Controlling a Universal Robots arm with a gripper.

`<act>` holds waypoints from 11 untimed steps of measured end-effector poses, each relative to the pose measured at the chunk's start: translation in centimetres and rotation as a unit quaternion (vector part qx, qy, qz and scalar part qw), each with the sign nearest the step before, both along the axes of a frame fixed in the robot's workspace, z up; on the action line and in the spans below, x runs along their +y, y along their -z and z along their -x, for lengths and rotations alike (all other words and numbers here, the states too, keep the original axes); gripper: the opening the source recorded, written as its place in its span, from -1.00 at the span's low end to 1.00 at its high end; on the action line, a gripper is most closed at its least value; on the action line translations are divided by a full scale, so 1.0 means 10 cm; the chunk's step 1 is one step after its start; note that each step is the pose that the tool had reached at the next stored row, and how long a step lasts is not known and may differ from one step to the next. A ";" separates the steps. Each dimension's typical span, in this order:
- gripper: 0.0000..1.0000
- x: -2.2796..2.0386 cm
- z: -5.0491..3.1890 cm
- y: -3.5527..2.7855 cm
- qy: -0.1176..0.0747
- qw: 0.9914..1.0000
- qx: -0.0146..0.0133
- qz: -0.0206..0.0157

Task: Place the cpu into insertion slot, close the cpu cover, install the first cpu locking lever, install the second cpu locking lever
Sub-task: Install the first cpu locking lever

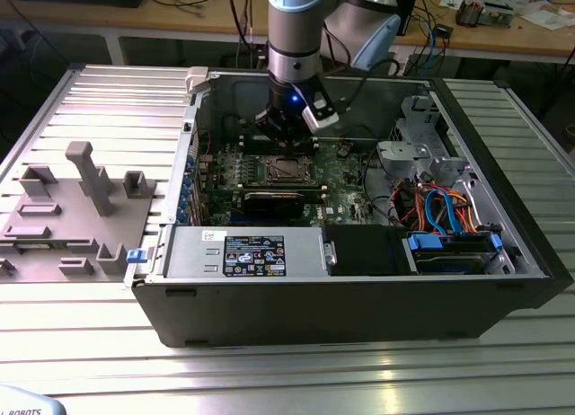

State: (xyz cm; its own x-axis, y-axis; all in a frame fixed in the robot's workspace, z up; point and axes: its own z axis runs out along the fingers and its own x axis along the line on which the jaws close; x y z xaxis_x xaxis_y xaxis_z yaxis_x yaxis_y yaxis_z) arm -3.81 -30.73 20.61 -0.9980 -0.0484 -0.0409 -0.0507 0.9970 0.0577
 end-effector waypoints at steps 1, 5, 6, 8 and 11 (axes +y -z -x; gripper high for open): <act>-0.79 0.000 -0.006 0.005 0.000 1.000 0.000 0.000; -0.79 -0.001 -0.039 0.033 0.000 1.000 0.002 0.000; -0.79 -0.001 -0.046 0.038 0.000 1.000 0.002 0.000; -0.79 0.000 -0.065 0.053 0.000 1.000 0.003 0.000; -0.79 0.000 -0.106 0.064 -0.001 1.000 0.004 0.000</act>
State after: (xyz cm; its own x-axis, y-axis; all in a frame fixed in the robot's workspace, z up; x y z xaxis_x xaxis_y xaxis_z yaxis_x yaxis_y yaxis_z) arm -2.75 -30.73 19.97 -0.9982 -0.0500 -0.0339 -0.0519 0.9970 0.0579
